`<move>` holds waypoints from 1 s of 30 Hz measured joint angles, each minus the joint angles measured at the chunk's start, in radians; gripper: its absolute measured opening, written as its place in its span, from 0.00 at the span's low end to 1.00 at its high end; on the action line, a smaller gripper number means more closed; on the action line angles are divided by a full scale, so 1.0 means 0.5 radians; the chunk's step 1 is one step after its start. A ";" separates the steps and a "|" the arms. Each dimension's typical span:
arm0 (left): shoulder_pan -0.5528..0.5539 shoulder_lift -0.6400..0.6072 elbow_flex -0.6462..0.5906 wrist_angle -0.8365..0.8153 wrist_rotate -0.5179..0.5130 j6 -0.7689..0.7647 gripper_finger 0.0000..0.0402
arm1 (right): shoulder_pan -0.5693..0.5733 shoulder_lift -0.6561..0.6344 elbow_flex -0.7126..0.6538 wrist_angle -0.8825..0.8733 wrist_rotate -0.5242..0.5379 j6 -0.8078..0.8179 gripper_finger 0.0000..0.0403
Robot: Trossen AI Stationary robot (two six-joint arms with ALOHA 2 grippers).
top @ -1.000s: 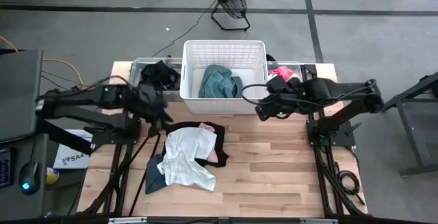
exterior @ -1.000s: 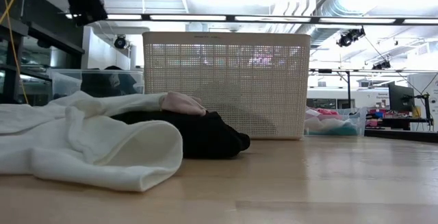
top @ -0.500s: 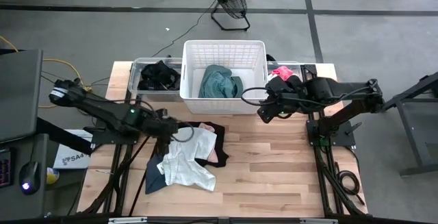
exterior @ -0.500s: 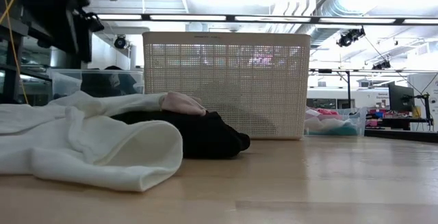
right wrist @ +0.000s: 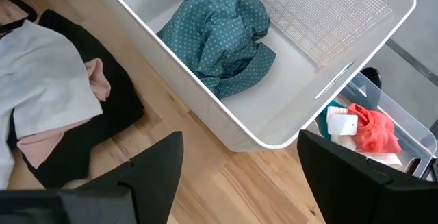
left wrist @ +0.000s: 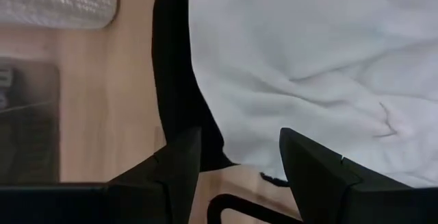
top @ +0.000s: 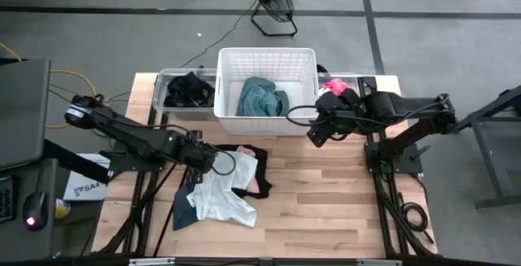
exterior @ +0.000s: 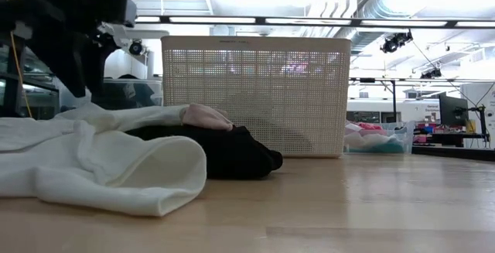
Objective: Pick & Place Cloths
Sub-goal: Put the white boxers into the left transparent bin
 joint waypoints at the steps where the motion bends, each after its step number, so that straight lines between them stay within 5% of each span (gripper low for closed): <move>1: 0.000 -0.010 -0.027 0.024 0.000 -0.018 0.49 | 0.000 0.000 0.000 0.000 -0.003 0.000 0.69; 19: 0.002 -0.026 -0.206 0.245 -0.013 -0.163 0.48 | -0.001 0.001 0.000 -0.001 -0.006 -0.045 0.69; 30: 0.002 -0.026 -0.302 0.297 0.080 -0.213 0.22 | -0.001 0.001 0.000 0.008 -0.006 -0.037 0.69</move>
